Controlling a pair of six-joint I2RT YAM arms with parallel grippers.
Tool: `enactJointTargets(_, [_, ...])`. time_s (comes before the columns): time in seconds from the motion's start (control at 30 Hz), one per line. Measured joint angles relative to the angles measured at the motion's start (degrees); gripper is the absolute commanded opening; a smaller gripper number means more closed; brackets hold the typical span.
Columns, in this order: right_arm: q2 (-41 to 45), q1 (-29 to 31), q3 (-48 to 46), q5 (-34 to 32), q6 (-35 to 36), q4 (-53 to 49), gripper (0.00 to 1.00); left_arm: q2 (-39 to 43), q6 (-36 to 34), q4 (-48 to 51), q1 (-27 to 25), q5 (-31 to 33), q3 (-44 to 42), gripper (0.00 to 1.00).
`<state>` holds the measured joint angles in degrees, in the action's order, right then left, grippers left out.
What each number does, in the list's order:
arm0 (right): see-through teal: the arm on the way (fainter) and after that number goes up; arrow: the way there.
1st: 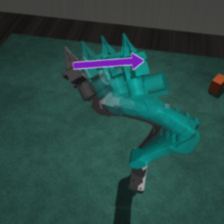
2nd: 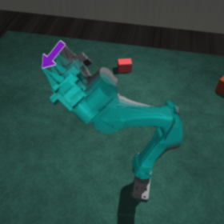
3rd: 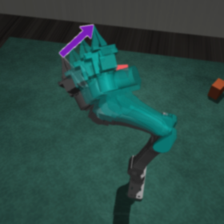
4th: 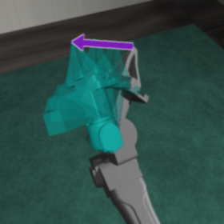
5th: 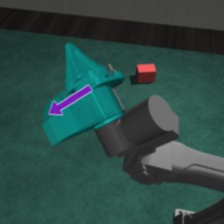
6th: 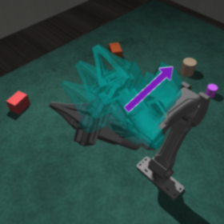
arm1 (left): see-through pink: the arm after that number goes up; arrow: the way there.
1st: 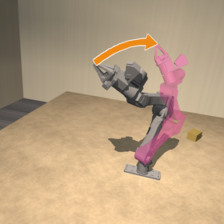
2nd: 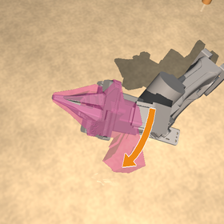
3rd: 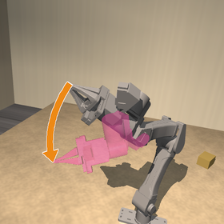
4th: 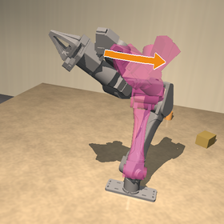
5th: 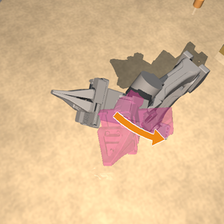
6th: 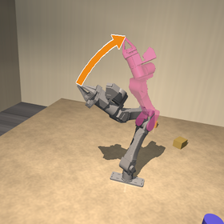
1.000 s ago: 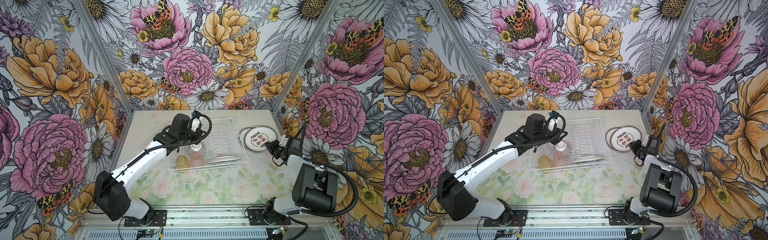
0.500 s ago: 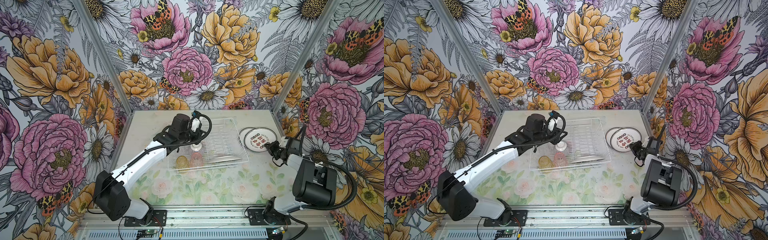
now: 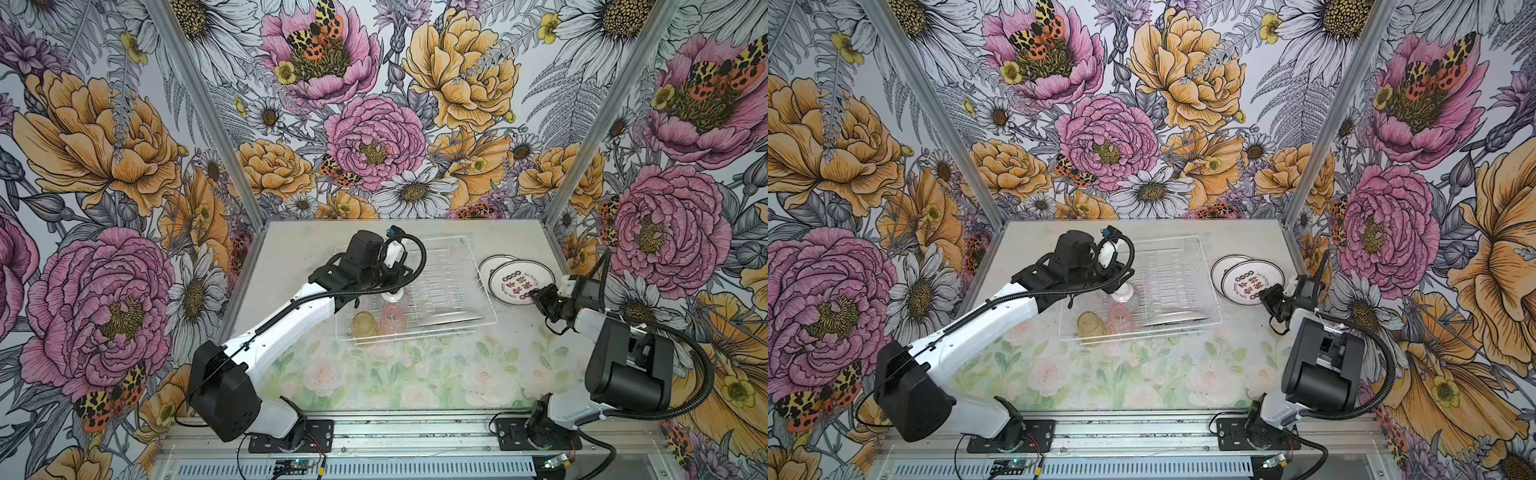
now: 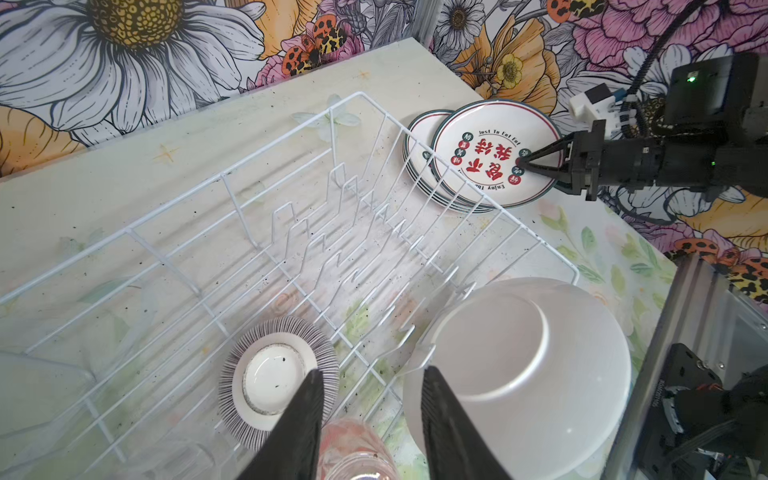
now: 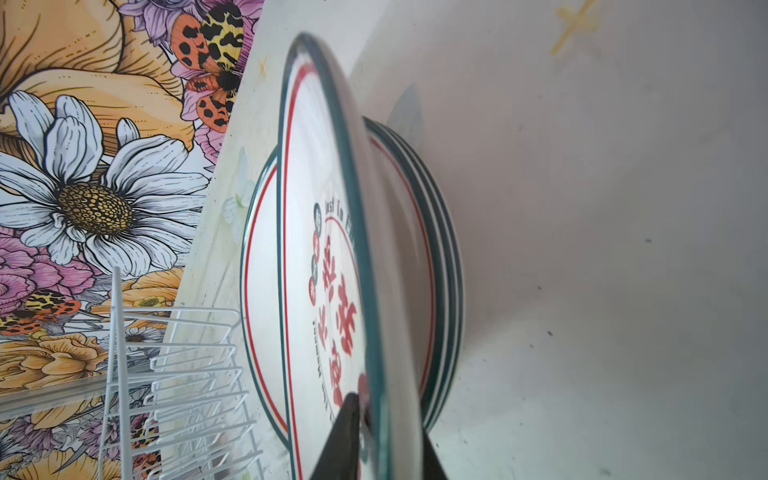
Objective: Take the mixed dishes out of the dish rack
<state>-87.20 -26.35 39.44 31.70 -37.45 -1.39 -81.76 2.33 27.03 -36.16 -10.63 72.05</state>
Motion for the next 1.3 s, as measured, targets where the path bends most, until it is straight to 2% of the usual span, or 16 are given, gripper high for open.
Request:
enactJointTargets(0.13, [0.00,0.00,0.59,-0.94,2.58,-2.82,0.27,0.00,-0.39,0.17,-0.09,0.20,0.09,0.40])
enactJointTargets(0.33, [0.00,0.00,0.98,-2.16,5.16,-5.29,0.54,0.00,-0.76,0.20,-0.09,0.39,0.11,0.40])
enactJointTargets(0.57, [0.00,0.02,1.46,-3.04,6.21,-5.73,0.66,0.00,-0.85,0.22,-0.22,0.44,0.11,0.40])
enactJointTargets(0.77, [0.00,0.02,1.77,-3.54,6.51,-5.70,0.67,-0.02,-1.33,1.25,-1.22,1.27,0.28,0.41])
enactJointTargets(0.9, [0.02,0.02,1.77,-3.96,6.51,-5.70,0.67,-0.90,-3.23,3.32,-3.80,2.84,1.92,0.40])
enactJointTargets(1.3, [6.14,2.19,1.77,-4.74,7.58,-7.41,0.64,-3.67,-14.56,10.19,-21.42,15.30,4.57,0.39])
